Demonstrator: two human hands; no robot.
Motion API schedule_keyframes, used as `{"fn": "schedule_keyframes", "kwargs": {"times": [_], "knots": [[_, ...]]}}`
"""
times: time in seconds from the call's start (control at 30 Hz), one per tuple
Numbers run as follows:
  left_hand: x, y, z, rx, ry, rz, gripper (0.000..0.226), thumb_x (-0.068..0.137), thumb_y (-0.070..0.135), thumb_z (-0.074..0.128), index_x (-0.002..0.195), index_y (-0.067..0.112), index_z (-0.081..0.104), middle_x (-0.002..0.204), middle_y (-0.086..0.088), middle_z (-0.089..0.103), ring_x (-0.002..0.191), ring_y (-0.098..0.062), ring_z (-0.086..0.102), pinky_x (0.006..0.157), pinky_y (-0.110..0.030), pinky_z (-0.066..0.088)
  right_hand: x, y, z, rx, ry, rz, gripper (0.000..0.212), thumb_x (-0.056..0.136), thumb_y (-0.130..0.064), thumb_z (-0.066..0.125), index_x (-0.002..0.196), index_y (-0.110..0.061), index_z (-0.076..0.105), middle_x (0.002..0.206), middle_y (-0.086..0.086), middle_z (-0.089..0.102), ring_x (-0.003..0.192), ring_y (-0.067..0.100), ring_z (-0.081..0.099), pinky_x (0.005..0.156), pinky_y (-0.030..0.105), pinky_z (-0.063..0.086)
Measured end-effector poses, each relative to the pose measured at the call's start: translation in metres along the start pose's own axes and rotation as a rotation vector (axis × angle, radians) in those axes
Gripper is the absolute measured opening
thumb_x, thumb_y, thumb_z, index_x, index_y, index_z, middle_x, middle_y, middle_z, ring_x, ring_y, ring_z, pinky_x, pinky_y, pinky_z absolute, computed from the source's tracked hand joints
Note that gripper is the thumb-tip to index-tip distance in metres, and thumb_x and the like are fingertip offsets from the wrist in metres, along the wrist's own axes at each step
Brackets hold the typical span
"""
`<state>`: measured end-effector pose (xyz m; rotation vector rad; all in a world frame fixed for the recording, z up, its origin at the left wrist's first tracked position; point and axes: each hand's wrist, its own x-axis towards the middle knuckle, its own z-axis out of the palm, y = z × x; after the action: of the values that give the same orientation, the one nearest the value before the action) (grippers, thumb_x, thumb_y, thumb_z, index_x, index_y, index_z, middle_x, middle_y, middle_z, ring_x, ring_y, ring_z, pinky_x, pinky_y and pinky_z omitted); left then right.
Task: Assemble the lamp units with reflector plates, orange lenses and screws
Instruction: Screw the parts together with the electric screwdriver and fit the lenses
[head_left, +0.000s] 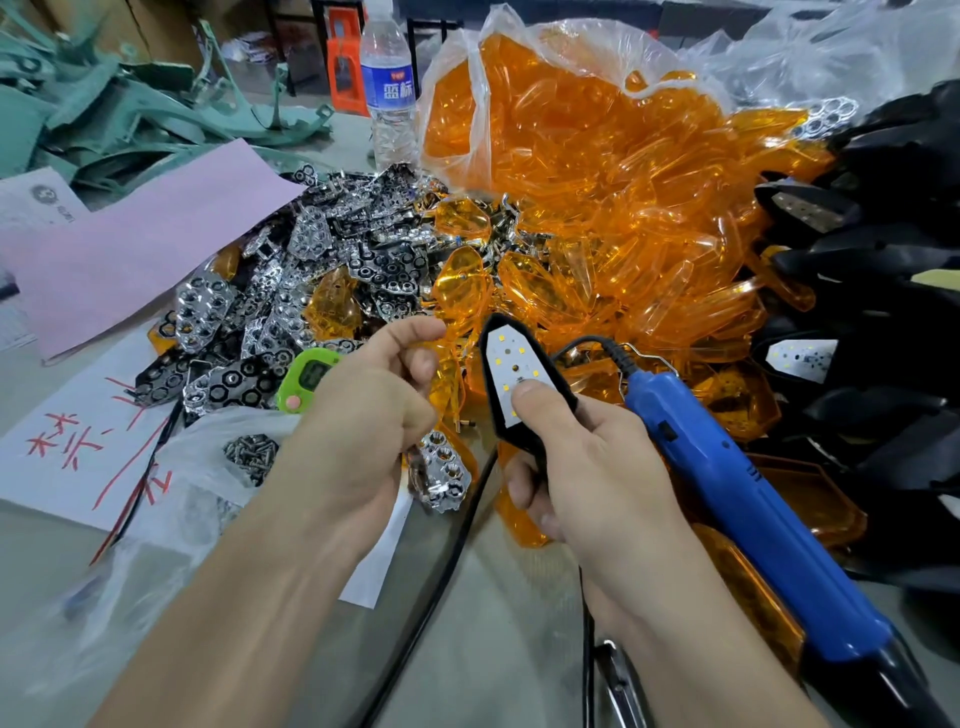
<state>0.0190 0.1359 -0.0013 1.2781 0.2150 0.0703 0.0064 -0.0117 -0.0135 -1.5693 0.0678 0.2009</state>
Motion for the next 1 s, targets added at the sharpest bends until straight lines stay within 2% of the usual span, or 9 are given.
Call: {"fn": "schedule_keyframes", "kwargs": {"times": [0.07, 0.17, 0.27, 0.33, 0.4, 0.53, 0.73, 0.87, 1.0], "knots": [[0.001, -0.005, -0.005, 0.117, -0.08, 0.01, 0.075, 0.058, -0.036, 0.031, 0.105, 0.011, 0.065, 0.071, 0.004, 0.043, 0.057, -0.009, 0.032, 0.061, -0.033, 0.015, 0.001, 0.0, -0.001, -0.003, 0.006, 0.002, 0.028, 0.082, -0.054, 0.054, 0.088, -0.03, 0.068, 0.052, 0.004, 0.055, 0.04, 0.008, 0.039, 0.047, 0.029, 0.031], [0.007, -0.004, -0.011, 0.153, -0.209, -0.004, 0.068, 0.054, -0.026, 0.053, 0.11, 0.011, 0.068, 0.069, 0.007, 0.05, 0.058, -0.008, 0.045, 0.052, -0.018, 0.037, 0.001, 0.0, -0.001, 0.001, 0.021, -0.002, 0.024, 0.084, -0.053, 0.055, 0.089, -0.035, 0.069, 0.052, 0.003, 0.057, 0.04, 0.007, 0.042, 0.049, 0.03, 0.033], [0.01, 0.004, -0.017, 0.177, -0.328, -0.002, 0.054, 0.059, -0.009, 0.072, 0.108, 0.014, 0.074, 0.08, -0.002, 0.064, 0.071, -0.015, 0.06, 0.066, -0.023, 0.052, 0.0, 0.0, -0.001, 0.016, 0.027, 0.004, 0.025, 0.082, -0.055, 0.054, 0.089, -0.037, 0.07, 0.052, 0.003, 0.058, 0.041, 0.007, 0.043, 0.049, 0.03, 0.032], [0.011, 0.011, -0.026, 0.203, -0.337, 0.006, 0.044, 0.057, 0.0, 0.085, 0.095, 0.021, 0.078, 0.082, -0.009, 0.065, 0.07, -0.019, 0.062, 0.067, -0.024, 0.054, 0.0, 0.0, -0.001, 0.027, 0.032, 0.006, 0.021, 0.085, -0.054, 0.055, 0.089, -0.041, 0.071, 0.052, 0.002, 0.057, 0.041, 0.007, 0.042, 0.048, 0.029, 0.032], [0.012, 0.017, -0.035, 0.228, -0.351, 0.022, 0.041, 0.05, 0.012, 0.096, 0.083, 0.024, 0.077, 0.069, -0.001, 0.061, 0.06, -0.012, 0.058, 0.059, -0.019, 0.049, 0.0, 0.0, -0.001, 0.034, 0.032, 0.007, 0.018, 0.092, -0.052, 0.056, 0.085, -0.045, 0.07, 0.053, 0.002, 0.057, 0.041, 0.006, 0.042, 0.047, 0.027, 0.032], [0.011, 0.023, -0.041, 0.195, -0.323, 0.059, 0.054, 0.038, 0.047, 0.104, 0.078, 0.023, 0.077, 0.062, 0.005, 0.046, 0.056, -0.008, 0.054, 0.054, -0.02, 0.049, -0.001, -0.001, 0.0, 0.045, 0.036, 0.023, 0.028, 0.098, -0.048, 0.056, 0.074, -0.046, 0.07, 0.053, 0.003, 0.057, 0.041, 0.008, 0.042, 0.043, 0.024, 0.033], [0.005, 0.018, -0.027, 0.139, -0.319, 0.136, 0.049, 0.047, 0.05, 0.099, 0.084, 0.024, 0.081, 0.065, 0.01, 0.064, 0.06, -0.006, 0.063, 0.056, -0.02, 0.054, -0.001, 0.0, 0.002, 0.016, 0.065, 0.008, 0.025, 0.087, -0.053, 0.058, 0.076, -0.036, 0.072, 0.055, 0.003, 0.06, 0.05, 0.014, 0.05, 0.053, 0.034, 0.037], [0.004, 0.019, -0.028, 0.15, -0.238, 0.125, 0.059, 0.039, 0.053, 0.1, 0.085, 0.021, 0.083, 0.083, -0.012, 0.055, 0.064, -0.011, 0.064, 0.057, -0.024, 0.057, -0.001, 0.0, 0.001, -0.014, 0.075, 0.015, 0.027, 0.094, -0.049, 0.06, 0.074, -0.036, 0.072, 0.054, 0.003, 0.059, 0.046, 0.012, 0.047, 0.051, 0.033, 0.038], [0.003, 0.02, -0.028, 0.14, -0.232, 0.135, 0.059, 0.039, 0.053, 0.101, 0.085, 0.021, 0.083, 0.076, -0.009, 0.058, 0.063, -0.012, 0.065, 0.056, -0.025, 0.057, -0.002, -0.002, 0.0, -0.018, 0.077, 0.021, 0.026, 0.095, -0.048, 0.061, 0.074, -0.04, 0.072, 0.054, 0.0, 0.057, 0.048, 0.012, 0.048, 0.051, 0.033, 0.039]]}}
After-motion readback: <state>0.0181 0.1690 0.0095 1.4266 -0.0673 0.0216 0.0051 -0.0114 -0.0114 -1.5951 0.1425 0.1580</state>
